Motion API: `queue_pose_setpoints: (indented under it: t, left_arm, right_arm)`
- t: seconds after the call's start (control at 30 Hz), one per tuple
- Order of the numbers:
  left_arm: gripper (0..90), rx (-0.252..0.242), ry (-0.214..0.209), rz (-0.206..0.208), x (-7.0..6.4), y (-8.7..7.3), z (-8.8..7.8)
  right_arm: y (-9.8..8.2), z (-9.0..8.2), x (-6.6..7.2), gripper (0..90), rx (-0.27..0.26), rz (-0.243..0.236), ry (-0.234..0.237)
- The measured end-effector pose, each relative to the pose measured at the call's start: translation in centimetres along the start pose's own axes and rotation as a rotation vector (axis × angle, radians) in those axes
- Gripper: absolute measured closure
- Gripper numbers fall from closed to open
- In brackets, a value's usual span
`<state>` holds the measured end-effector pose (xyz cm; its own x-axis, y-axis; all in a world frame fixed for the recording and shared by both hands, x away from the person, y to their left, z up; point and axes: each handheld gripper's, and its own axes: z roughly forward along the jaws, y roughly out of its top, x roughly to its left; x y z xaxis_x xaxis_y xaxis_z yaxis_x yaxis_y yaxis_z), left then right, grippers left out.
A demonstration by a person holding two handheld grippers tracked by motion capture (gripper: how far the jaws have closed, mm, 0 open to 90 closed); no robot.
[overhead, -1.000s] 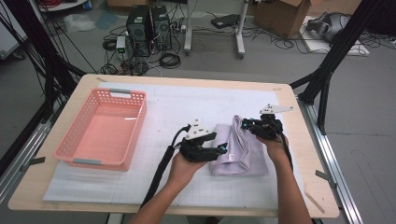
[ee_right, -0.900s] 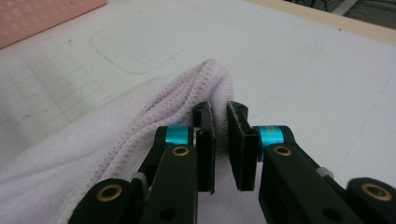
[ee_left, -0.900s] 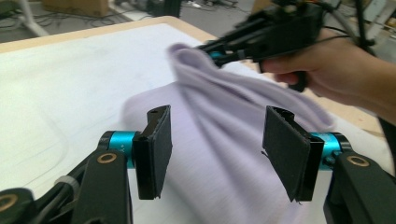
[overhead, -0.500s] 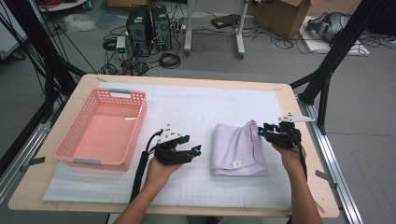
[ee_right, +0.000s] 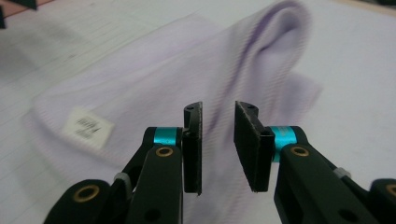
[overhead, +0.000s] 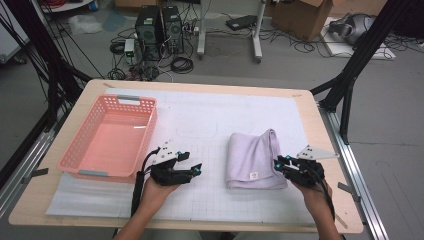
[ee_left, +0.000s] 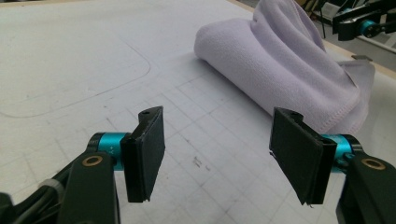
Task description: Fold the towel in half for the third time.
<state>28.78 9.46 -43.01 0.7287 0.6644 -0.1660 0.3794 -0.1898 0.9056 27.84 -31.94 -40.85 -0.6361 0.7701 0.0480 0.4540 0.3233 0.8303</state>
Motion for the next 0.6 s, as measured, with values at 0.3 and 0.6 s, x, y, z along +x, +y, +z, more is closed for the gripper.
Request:
queue_pose_setpoints:
  t: [0.3, 0.6]
  left_arm:
    - [36.1, -0.008, 0.011, 0.004, -0.1, -0.2, -1.0]
    - [36.2, -0.010, 0.028, -0.016, 0.5, -0.5, -1.3]
  right_arm:
    - [-0.9, 2.1, 1.8, 61.2, 0.114, 0.005, -0.081]
    - [-1.1, 1.1, 2.0, 85.7, 0.120, 0.002, -0.110]
